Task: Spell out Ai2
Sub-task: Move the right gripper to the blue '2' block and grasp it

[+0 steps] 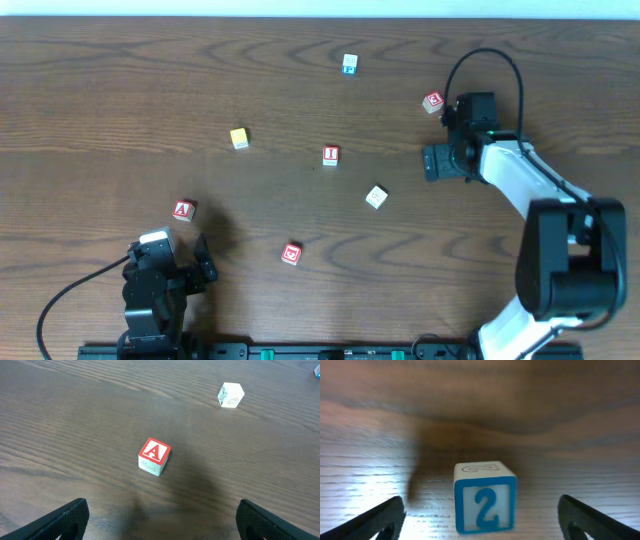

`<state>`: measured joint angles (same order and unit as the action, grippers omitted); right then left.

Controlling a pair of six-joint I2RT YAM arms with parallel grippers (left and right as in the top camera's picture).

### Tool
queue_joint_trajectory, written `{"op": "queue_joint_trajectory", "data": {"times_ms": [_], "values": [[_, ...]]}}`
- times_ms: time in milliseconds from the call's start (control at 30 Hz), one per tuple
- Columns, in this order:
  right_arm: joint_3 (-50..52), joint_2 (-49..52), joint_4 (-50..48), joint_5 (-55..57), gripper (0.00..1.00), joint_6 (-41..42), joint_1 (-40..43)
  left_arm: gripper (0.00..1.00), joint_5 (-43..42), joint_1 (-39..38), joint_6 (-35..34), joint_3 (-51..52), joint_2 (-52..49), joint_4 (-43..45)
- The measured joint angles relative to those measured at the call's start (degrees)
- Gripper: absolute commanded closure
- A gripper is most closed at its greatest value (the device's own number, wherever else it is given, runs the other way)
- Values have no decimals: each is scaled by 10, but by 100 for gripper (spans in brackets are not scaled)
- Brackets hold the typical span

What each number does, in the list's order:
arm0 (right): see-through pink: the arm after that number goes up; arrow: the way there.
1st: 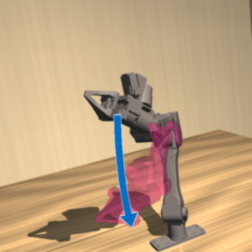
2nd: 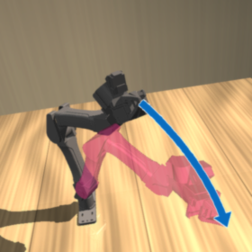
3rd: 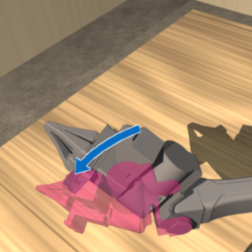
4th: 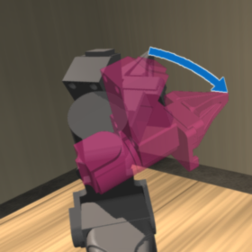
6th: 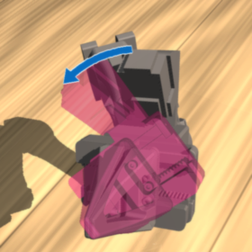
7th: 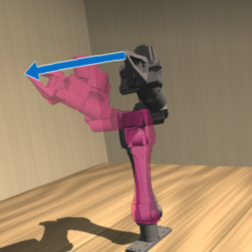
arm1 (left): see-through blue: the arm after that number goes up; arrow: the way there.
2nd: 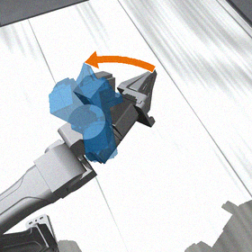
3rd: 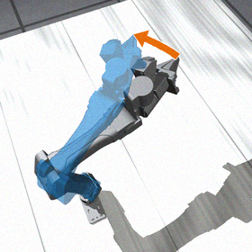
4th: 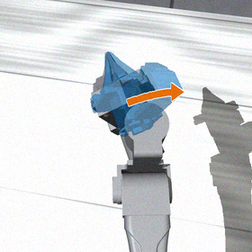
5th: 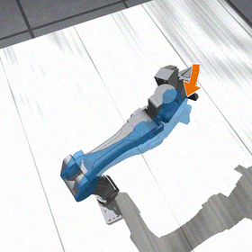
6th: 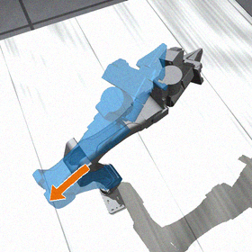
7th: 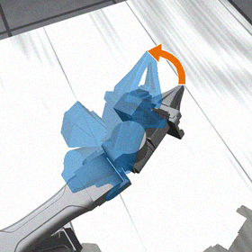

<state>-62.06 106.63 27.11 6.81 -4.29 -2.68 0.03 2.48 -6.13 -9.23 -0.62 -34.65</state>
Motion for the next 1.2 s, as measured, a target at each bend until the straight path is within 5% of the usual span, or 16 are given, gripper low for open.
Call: {"op": "queue_joint_trajectory", "data": {"times_ms": [67, 100, 133, 233, 433, 700, 1200], "values": [[0, 3, -7, -4, 32, -2, 0, 5, 0, 0, 0, 0, 0, 0], [0, 4, -9, -5, 55, -3, 0, 5, 0, 0, 0, 0, 0, 0], [0, 5, -11, -5, 66, -4, 0, 5, 0, 0, 0, 0, 0, 0], [1, 5, -20, -6, 58, 2, 0, 5, 0, 0, 0, 0, 0, 0], [1, 6, -29, -6, 58, 3, 0, 5, 0, 0, 0, 0, 0, 0], [1, 6, -30, -6, 68, 4, 0, 5, 0, 0, 0, 0, 0, 0], [-42, 2, 5, -61, 70, 51, -29, 5, 0, 0, 0, 0, 0, 0]]}}
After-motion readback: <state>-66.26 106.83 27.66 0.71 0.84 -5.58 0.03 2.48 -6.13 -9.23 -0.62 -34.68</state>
